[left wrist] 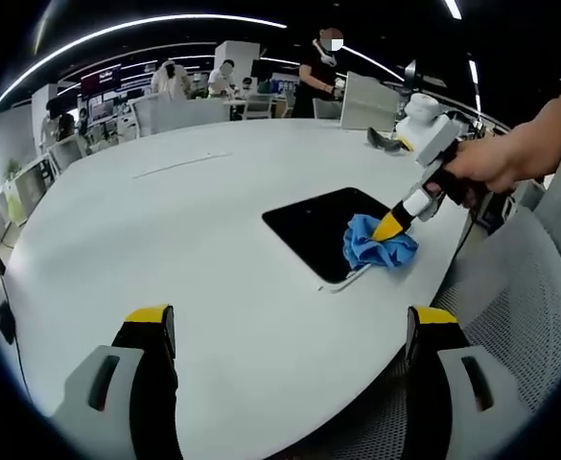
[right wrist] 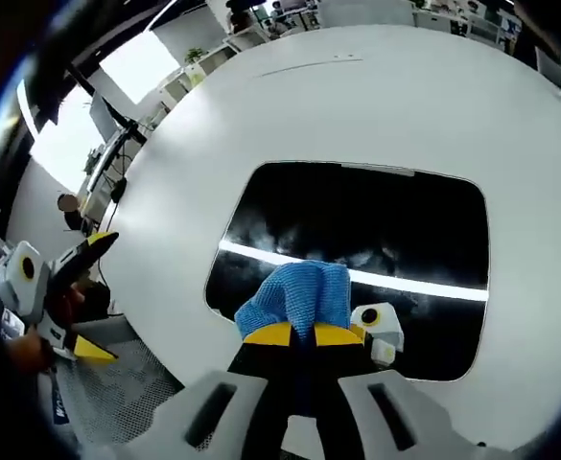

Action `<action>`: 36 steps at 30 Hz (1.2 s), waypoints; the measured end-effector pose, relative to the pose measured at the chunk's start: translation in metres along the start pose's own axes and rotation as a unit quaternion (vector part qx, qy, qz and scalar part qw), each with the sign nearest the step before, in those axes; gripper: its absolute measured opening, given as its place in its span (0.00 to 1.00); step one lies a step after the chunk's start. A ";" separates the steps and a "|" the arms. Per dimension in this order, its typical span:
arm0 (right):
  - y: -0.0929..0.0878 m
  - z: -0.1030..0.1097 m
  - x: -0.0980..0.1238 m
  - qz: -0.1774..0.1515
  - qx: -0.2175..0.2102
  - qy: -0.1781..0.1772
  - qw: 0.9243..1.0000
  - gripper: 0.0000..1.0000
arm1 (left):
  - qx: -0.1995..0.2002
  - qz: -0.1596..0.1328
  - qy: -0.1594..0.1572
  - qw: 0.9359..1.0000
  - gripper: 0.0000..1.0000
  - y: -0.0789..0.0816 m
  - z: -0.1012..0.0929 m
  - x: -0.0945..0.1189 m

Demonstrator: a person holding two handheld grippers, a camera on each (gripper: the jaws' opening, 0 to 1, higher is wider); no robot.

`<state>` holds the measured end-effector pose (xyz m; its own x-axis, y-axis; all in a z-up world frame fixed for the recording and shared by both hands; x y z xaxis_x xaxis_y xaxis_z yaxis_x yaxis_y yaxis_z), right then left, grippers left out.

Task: Wipe the mirror surface with the cleaning cloth until all visible marks leave the cleaned area.

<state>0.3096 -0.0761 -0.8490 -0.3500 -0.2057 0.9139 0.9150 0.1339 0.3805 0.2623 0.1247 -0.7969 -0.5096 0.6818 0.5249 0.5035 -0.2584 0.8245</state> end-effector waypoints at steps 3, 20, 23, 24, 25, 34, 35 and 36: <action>0.004 -0.001 -0.003 0.004 0.001 0.002 1.000 0.00 | 0.003 0.003 0.001 1.000 0.99 -0.001 0.001 0.000; 0.044 -0.005 -0.019 0.004 0.034 -0.010 0.999 0.00 | 0.015 0.009 -0.010 1.000 0.99 -0.005 -0.002 -0.003; 0.052 -0.008 -0.022 0.002 0.040 -0.013 0.999 0.00 | 0.018 0.012 -0.010 1.000 0.99 -0.006 -0.002 -0.004; 0.053 -0.008 -0.023 0.003 0.038 -0.013 0.999 0.00 | 0.019 0.012 -0.010 1.000 0.99 -0.006 -0.002 -0.004; 0.055 -0.009 -0.024 0.002 0.039 -0.013 0.999 0.00 | 0.017 0.010 -0.010 1.000 0.99 -0.005 -0.002 -0.003; 0.076 -0.013 -0.031 -0.006 0.060 -0.027 0.998 0.00 | 0.020 0.013 -0.009 1.000 0.99 -0.006 -0.002 -0.003; 0.078 -0.013 -0.032 -0.007 0.062 -0.028 0.998 0.00 | 0.021 0.013 -0.009 1.000 0.99 -0.007 -0.002 -0.003; 0.080 -0.013 -0.033 -0.007 0.063 -0.029 0.998 0.00 | 0.021 0.013 -0.009 1.000 0.99 -0.007 -0.002 -0.003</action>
<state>0.3965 -0.0716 -0.8505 -0.3767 -0.1533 0.9135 0.8786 0.2534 0.4048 0.2595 0.1232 -0.8038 -0.4835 0.6869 0.5426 0.5459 -0.2480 0.8003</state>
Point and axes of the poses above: the point that each gripper's makers call its tool centre point, and the gripper's own axes: x roughly backward along the fingers, z roughly to its left, y roughly out of its top, the point moved 2 cm from there along x, roughly backward along the fingers, and after that the axes turned 13 degrees about -y, right-handed, at the moved point
